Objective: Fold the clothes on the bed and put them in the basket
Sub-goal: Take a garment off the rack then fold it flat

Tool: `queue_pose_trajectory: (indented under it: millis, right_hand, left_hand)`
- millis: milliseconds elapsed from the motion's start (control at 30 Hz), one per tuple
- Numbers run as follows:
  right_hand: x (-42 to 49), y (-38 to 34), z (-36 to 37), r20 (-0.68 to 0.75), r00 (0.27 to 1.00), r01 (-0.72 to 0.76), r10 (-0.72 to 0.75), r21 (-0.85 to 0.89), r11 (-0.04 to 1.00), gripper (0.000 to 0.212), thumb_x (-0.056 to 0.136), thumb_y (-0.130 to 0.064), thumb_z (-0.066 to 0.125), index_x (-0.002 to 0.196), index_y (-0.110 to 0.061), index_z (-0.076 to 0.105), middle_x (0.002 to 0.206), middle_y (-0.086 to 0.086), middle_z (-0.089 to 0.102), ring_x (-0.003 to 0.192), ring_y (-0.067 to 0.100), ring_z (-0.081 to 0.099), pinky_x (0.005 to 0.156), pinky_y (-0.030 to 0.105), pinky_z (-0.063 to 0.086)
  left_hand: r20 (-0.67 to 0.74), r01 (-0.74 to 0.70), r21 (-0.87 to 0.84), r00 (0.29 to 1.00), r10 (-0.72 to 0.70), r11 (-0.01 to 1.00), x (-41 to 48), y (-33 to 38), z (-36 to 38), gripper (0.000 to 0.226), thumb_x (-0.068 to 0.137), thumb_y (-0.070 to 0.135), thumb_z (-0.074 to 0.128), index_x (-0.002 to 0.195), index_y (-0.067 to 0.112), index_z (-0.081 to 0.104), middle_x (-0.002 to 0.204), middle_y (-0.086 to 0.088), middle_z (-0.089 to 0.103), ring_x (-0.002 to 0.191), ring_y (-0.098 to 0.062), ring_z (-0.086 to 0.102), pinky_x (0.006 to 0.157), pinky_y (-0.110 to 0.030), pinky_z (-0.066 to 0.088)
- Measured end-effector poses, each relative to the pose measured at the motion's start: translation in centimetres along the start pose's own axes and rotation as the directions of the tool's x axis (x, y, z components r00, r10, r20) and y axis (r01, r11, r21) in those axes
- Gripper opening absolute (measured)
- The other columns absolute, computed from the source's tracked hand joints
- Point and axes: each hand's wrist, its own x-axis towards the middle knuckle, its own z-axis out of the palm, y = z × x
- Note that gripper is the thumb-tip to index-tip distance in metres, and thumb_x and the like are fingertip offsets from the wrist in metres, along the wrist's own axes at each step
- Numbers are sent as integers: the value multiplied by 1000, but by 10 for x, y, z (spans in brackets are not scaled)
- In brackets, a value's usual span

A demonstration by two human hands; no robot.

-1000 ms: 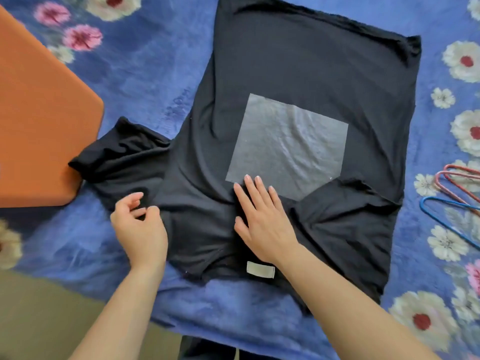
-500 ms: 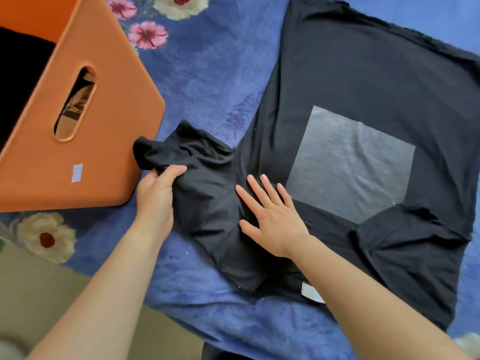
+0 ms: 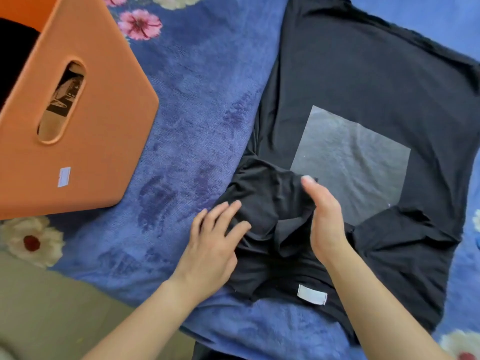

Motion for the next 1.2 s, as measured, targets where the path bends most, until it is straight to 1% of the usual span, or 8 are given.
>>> queue_pose_trajectory:
  millis: [267, 367, 500, 600, 733, 933, 1067, 1200]
  right_hand:
    - [12, -12, -11, -106, 920, 197, -378, -708, 678, 34, 82, 3, 57, 113, -13, 61, 103, -1, 64, 91, 16, 59, 78, 15, 42]
    - [-3, 2, -24, 122, 792, 391, -598, -854, 343, 45, 79, -3, 58, 124, -7, 55, 122, 9, 54, 113, 27, 49, 91, 33, 38]
    - [-30, 35, -33, 554, 687, 600, -471, -798, -64, 47, 69, -34, 67, 111, -15, 62, 121, 2, 54, 113, 22, 45, 86, 37, 35]
    - [-32, 42, -56, 632, 635, 605, -444, -764, -222, 27, 58, -3, 67, 81, -16, 62, 94, 0, 59, 90, 24, 52, 74, 36, 33]
    - [-34, 40, -94, 607, 651, 615, -456, -774, -153, 23, 64, 6, 48, 68, -14, 59, 73, -2, 54, 66, 24, 46, 59, 37, 39]
    - [-57, 43, -74, 71, 993, 113, -91, -745, 657, 15, 79, -26, 70, 82, -19, 58, 75, -10, 56, 69, 13, 50, 68, 28, 44]
    - [-48, 46, -61, -22, 998, 29, -66, -732, 681, 29, 73, -11, 67, 63, -5, 41, 57, -2, 38, 55, 15, 29, 50, 28, 25]
    - [-47, 42, -80, 28, 1000, 21, 2, -801, 598, 12, 77, -14, 67, 80, -20, 57, 67, -8, 58, 60, 8, 50, 54, 18, 37]
  left_hand:
    - [-103, 14, -22, 995, -16, 1000, -14, -30, -4, 28, 75, 4, 40, 79, 18, 64, 83, 2, 47, 74, -18, 43, 58, -31, 39]
    - [-113, 31, 27, 993, -28, 999, -20, -28, -3, 35, 74, 5, 37, 90, 19, 65, 89, 2, 50, 82, -21, 47, 69, -31, 38]
    - [-123, 122, -14, 985, -123, 992, -18, -14, -1, 48, 65, -12, 56, 103, 18, 64, 101, -5, 53, 91, -23, 44, 70, -36, 46]
    - [-14, 92, -73, 996, -94, 993, -10, -18, -3, 43, 61, -21, 64, 83, 15, 64, 84, 1, 50, 77, -16, 40, 47, -16, 28]
    - [34, 117, -128, 993, -114, 985, -11, -33, -11, 41, 63, -21, 61, 80, 17, 62, 83, 5, 50, 80, -16, 45, 42, -33, 44]
    - [48, -5, -54, 999, 8, 999, -21, -33, -10, 31, 76, 2, 44, 91, 20, 63, 84, 8, 51, 77, -15, 43, 55, -25, 37]
    - [51, -32, -45, 998, 34, 999, -20, -42, -15, 30, 79, 15, 37, 75, 18, 66, 79, 9, 51, 75, -13, 41, 56, -23, 38]
    - [128, -47, 39, 991, 42, 998, -22, -46, -23, 27, 71, 17, 35, 73, 22, 61, 80, 12, 50, 78, -12, 40, 68, -29, 34]
